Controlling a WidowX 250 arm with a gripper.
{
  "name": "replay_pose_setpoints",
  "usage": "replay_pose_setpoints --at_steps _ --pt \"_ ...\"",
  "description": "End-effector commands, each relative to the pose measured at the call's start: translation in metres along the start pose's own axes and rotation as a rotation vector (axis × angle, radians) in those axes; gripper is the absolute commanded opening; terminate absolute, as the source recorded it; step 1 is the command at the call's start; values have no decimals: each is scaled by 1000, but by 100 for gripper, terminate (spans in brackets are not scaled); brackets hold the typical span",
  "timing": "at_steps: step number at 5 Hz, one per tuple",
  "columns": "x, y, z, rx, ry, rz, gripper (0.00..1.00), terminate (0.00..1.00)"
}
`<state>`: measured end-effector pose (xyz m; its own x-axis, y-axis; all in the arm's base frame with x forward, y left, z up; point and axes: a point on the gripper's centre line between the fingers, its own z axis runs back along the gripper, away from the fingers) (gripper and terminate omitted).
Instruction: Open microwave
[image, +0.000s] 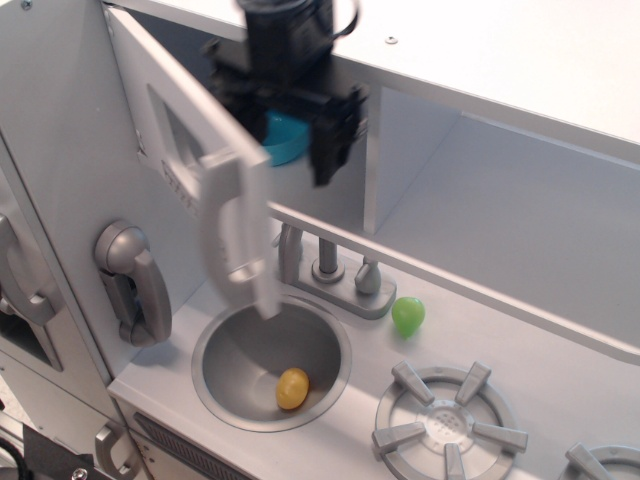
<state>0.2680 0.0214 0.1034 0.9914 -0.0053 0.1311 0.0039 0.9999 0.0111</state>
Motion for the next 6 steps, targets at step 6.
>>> replay_pose_setpoints --at_steps 6 --pt "-36 10 72 -197 3 -114 100 0"
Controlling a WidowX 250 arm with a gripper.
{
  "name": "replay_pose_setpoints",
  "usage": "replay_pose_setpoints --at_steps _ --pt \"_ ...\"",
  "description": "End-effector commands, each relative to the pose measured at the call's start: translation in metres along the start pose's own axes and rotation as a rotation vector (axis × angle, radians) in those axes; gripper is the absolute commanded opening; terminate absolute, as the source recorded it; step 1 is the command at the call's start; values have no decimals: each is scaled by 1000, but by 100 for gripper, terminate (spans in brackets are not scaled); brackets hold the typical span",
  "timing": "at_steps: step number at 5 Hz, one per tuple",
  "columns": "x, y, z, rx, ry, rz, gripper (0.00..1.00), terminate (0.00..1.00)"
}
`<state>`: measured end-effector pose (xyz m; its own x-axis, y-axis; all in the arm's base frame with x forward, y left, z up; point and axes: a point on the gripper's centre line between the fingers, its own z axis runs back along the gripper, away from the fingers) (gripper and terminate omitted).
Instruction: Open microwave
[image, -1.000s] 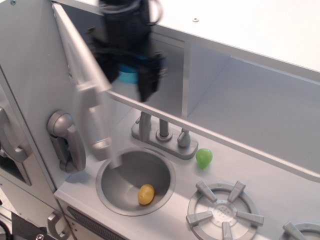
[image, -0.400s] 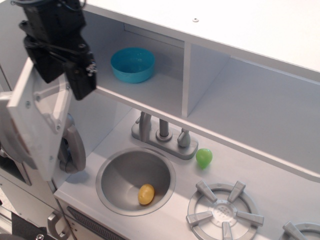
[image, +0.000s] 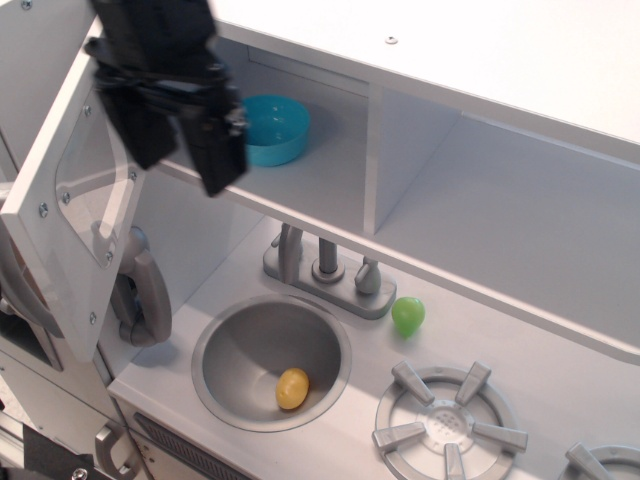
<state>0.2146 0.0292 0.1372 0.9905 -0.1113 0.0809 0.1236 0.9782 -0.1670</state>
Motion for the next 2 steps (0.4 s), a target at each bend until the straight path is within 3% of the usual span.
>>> replay_pose_setpoints --at_steps 1,2 --pt "11 -3 32 -3 -54 -18 100 0" --pt "11 -3 32 -3 -54 -18 100 100"
